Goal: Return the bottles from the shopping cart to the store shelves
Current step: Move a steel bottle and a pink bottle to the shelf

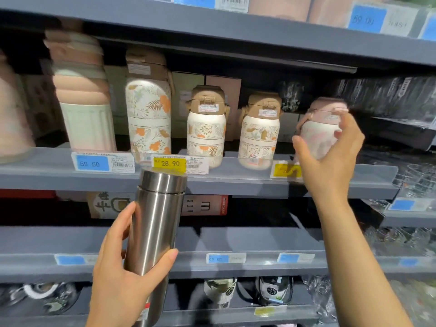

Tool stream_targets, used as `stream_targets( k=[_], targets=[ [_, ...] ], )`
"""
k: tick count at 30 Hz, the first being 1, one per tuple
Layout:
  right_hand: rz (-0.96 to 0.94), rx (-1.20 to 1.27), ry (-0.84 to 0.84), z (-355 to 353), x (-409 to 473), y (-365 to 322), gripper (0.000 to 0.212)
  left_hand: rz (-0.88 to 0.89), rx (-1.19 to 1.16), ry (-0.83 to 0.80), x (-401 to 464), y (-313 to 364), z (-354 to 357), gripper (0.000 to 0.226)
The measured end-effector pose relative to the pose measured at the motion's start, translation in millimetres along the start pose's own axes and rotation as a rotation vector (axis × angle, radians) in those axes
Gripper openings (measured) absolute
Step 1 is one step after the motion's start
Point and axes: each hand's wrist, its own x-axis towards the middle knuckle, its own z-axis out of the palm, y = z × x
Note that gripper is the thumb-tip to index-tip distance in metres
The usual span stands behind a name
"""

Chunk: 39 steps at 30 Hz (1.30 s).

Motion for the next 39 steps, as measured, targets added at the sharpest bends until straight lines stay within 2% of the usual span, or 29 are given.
stream_targets(
  k=[4, 7, 10, 13, 20, 24, 28, 31, 35, 37, 39],
  targets=[
    [0.044, 0.236, -0.149, 19, -59, -61, 0.06, -0.031, -0.026, 0.029, 5, -7, -40, 0.102],
    [0.19, 0.484, -0.235, 42, -100, -112, 0.049, -0.04, -0.026, 0.047, 9, -17, -82, 0.101],
    [0.345, 0.663, -0.342, 72, -139, -161, 0.044, -0.048, 0.004, 0.079, 9, -34, -133, 0.1],
    [0.362, 0.738, -0.5, 105, -183, -210, 0.04, -0.085, 0.005, 0.111, 8, -51, -189, 0.091],
    [0.347, 0.758, -1.163, 190, -314, -317, 0.066, -0.202, 0.099, 0.231, -11, -87, -309, 0.086],
    [0.432, 0.872, -1.371, 224, -375, -373, 0.075, -0.258, 0.201, 0.36, -27, -108, -367, 0.091],
    [0.398, 0.906, -1.47, 236, -420, -414, 0.083, -0.252, 0.461, 0.436, -47, -126, -406, 0.09],
    [0.404, 0.927, -1.527, 252, -445, -439, 0.094, -0.282, 0.535, 0.483, -53, -134, -435, 0.097],
    [0.431, 0.981, -1.559, 288, -470, -461, 0.094, -0.404, 0.409, 0.576, -41, -156, -469, 0.101],
    [0.505, 0.964, -1.566, 311, -477, -469, 0.095, -0.364, 0.551, 0.495, -28, -165, -482, 0.103],
    [0.6, 0.953, -1.536, 338, -481, -473, 0.078, -0.337, 0.641, 0.386, -10, -171, -499, 0.1]
  ],
)
